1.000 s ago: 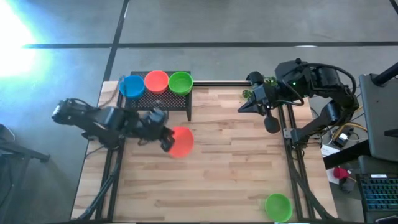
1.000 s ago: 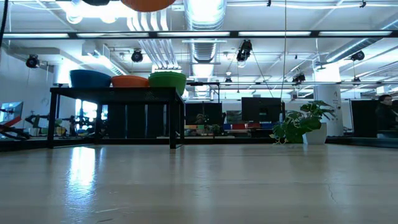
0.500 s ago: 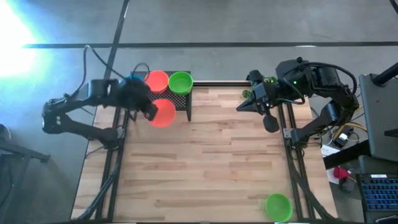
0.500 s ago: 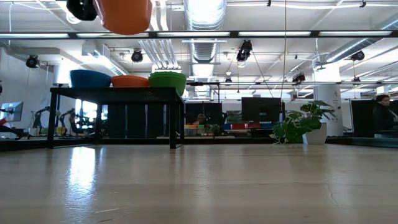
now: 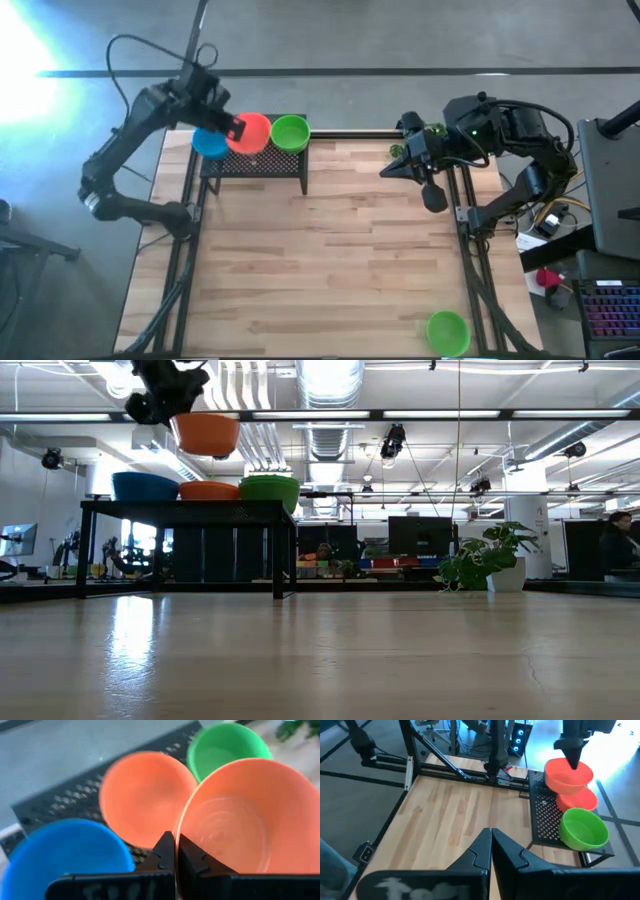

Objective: Pick & Place Mini bowls
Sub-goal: Stack the orange bowl on top of the orange bowl on the shelf

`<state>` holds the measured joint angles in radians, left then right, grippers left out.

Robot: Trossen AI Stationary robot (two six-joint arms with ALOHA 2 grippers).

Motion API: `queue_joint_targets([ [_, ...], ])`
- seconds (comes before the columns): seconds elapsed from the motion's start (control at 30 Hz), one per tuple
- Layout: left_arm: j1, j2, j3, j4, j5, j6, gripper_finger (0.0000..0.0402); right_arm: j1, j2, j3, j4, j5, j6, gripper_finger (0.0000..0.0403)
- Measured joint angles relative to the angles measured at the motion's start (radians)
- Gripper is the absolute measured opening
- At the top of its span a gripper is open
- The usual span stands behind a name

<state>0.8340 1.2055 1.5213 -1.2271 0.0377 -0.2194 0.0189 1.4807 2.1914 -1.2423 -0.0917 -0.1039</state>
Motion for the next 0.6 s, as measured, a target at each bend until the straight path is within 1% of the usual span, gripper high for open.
queue_joint_targets([
  [0.13, 0.107, 0.085, 0.062, 0.002, 0.032, 0.076, 0.0000, 0.000, 0.000, 0.000, 0.000, 0.040, 0.022, 0.0008],
  [0.23, 0.146, 0.152, 0.096, 0.002, 0.032, 0.113, 0.0000, 0.000, 0.000, 0.000, 0.000, 0.074, 0.026, 0.0008],
  [0.43, 0.180, 0.265, 0.115, -0.001, 0.025, 0.143, 0.0000, 0.000, 0.000, 0.000, 0.000, 0.077, 0.047, 0.0008],
  [0.6, 0.180, 0.308, 0.124, -0.001, 0.021, 0.165, 0.0000, 0.000, 0.000, 0.000, 0.000, 0.098, 0.058, 0.0008],
])
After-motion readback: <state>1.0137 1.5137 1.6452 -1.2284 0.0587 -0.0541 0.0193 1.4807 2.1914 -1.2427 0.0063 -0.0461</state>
